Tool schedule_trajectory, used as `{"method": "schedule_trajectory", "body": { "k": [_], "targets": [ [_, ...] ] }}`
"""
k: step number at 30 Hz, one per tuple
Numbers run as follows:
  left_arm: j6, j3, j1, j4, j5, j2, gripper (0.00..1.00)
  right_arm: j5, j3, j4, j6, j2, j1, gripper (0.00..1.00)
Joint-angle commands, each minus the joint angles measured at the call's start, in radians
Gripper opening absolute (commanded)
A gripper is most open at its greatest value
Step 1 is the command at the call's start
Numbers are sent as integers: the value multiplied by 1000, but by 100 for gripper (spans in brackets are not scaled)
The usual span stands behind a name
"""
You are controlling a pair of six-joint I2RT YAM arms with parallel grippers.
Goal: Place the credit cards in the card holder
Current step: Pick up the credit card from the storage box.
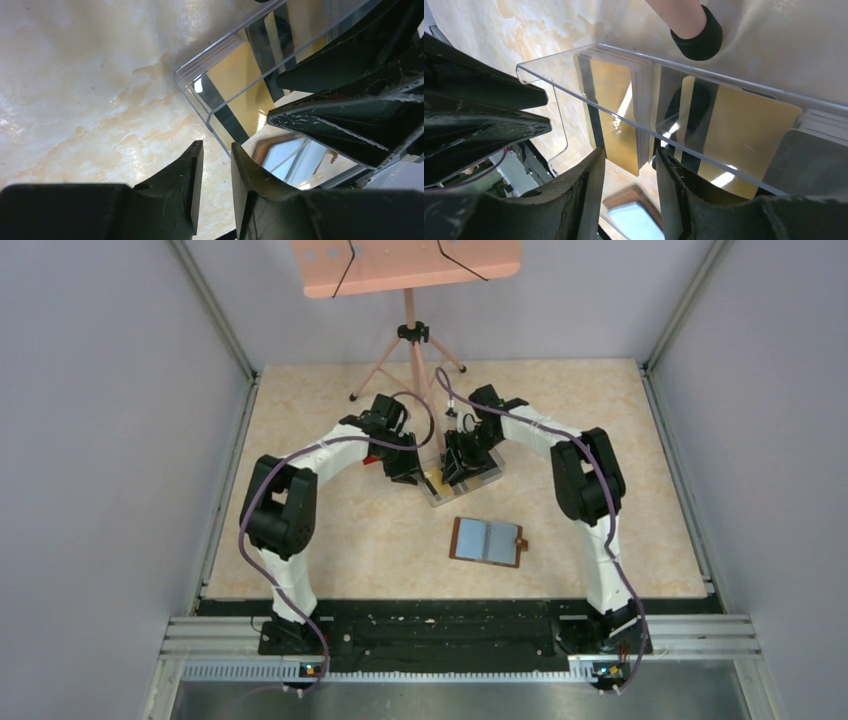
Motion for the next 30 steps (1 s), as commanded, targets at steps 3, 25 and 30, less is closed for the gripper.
{"method": "schedule_trajectory", "body": {
  "k": [3, 25, 30],
  "targets": [
    [25, 18, -7, -9, 27, 41, 25, 29, 12, 30, 12, 44, 36, 40],
    [55, 9, -7, -23, 53, 60, 6, 125, 57, -21, 33, -35, 55, 0],
    [63, 14, -7, -27, 54, 62, 2, 140, 91, -56, 28, -53, 55, 0]
  ]
}}
